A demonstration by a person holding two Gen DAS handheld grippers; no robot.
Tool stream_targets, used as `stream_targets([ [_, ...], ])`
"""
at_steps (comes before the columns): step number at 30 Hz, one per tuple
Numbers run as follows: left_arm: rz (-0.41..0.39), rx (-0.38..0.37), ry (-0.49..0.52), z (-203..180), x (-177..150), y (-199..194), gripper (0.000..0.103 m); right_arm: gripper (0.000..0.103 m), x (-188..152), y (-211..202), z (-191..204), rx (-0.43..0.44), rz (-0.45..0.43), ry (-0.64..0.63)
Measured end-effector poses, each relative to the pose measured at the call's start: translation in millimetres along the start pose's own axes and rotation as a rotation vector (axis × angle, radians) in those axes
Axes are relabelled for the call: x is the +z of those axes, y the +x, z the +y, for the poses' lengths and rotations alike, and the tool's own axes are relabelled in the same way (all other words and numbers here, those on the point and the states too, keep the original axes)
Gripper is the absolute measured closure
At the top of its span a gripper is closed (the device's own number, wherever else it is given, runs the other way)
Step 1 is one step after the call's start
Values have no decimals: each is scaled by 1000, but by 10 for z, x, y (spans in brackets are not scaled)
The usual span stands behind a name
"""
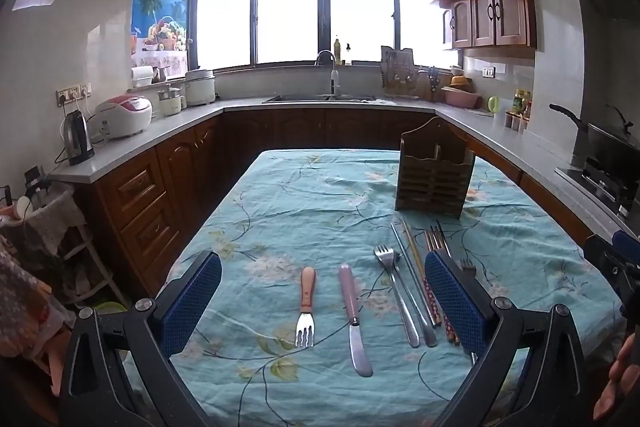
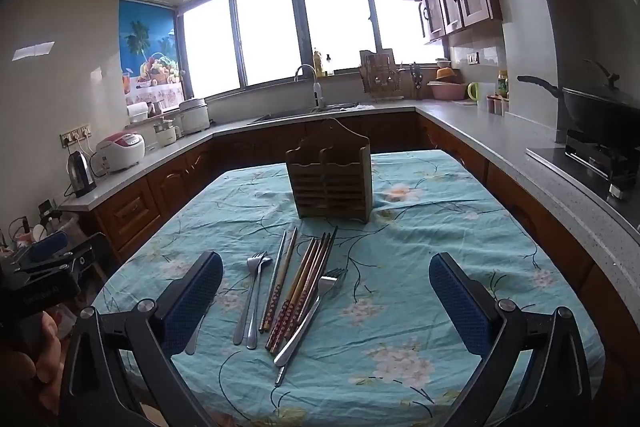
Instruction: Organize utensils
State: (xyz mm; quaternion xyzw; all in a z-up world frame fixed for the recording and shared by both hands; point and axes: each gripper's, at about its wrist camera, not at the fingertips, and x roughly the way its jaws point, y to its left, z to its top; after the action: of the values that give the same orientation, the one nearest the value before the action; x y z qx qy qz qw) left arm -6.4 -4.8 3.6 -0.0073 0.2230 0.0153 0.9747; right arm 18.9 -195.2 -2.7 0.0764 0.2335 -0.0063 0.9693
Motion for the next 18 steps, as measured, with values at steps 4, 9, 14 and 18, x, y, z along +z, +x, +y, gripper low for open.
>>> stream_targets([
  [4,2,-1,0,-3,12,-4,1,0,11,-12,15,-4,1,-6],
  [9,3,4,4,-18,6,13,1,0,14,-1,6,-1,2,-10],
  [14,2,4,4,-19,3,14,1,0,-15,27,31,-2,1,-9],
  [18,3,3,8,-18,5,18,1,0,16,2,18,-3,2,-10],
])
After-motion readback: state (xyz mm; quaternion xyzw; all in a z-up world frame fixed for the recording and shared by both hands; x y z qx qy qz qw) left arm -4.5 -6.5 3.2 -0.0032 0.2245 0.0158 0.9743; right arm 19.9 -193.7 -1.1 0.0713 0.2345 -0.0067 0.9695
